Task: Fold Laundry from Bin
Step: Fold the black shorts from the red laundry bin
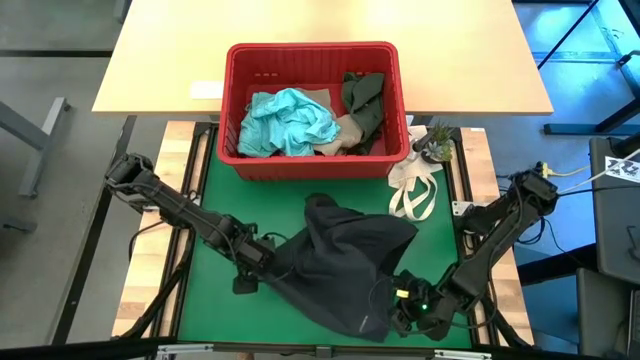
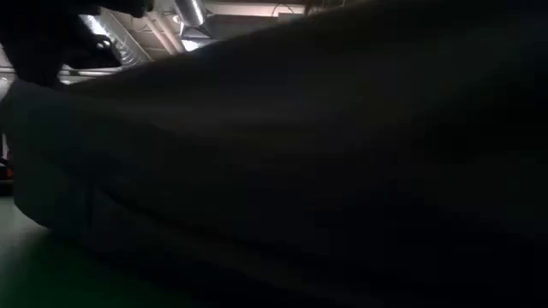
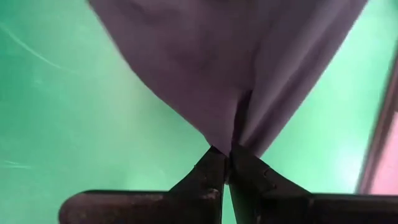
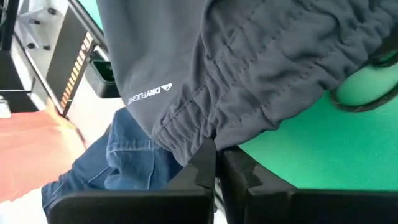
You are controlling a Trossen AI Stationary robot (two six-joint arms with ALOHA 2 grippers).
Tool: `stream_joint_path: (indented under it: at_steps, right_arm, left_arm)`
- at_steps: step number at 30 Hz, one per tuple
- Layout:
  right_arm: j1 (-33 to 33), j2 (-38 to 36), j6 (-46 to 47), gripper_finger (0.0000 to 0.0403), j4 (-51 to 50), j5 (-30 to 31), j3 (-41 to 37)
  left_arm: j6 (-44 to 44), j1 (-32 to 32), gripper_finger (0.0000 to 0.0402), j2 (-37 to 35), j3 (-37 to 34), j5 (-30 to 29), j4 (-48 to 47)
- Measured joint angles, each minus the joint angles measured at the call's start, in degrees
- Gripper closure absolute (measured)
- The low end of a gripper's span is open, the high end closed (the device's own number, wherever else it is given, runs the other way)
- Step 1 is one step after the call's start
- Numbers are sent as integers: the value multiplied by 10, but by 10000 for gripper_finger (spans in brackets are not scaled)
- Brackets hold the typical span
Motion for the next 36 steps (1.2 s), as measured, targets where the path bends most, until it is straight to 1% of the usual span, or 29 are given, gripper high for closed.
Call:
stream_joint_path:
  at_steps: [3, 7, 12, 15, 19, 27, 29, 31, 34, 36]
  right_arm:
    - [0, 5, 0, 391, 16, -12, 0]
    - [0, 5, 0, 390, 26, -18, 0]
    - [0, 5, -1, 389, 26, -23, 0]
    - [0, 5, -1, 389, 26, -23, 0]
    - [0, 5, -2, 389, 26, -23, 0]
    - [0, 5, -2, 386, 26, -23, 0]
    - [0, 5, -2, 375, 26, -23, 0]
    - [0, 5, -2, 355, 26, -24, 0]
    - [0, 5, -2, 311, 25, -24, 0]
    - [0, 5, -2, 282, 21, -24, 0]
  left_arm:
    - [-12, -16, 392, 0, 0, 19, 0]
    - [-21, -34, 391, 0, 0, 21, 7]
    - [-20, -46, 390, 0, 0, -4, 14]
    - [-25, -45, 384, 0, 0, -6, 14]
    - [-32, -45, 354, 0, 0, -6, 14]
    - [-32, -45, 267, 0, 0, -9, 14]
    - [-32, -45, 249, 0, 0, -9, 14]
    - [-31, -45, 232, 0, 0, -9, 14]
    - [-31, -45, 214, 0, 0, -11, 14]
    - [-16, -45, 206, 0, 0, -24, 17]
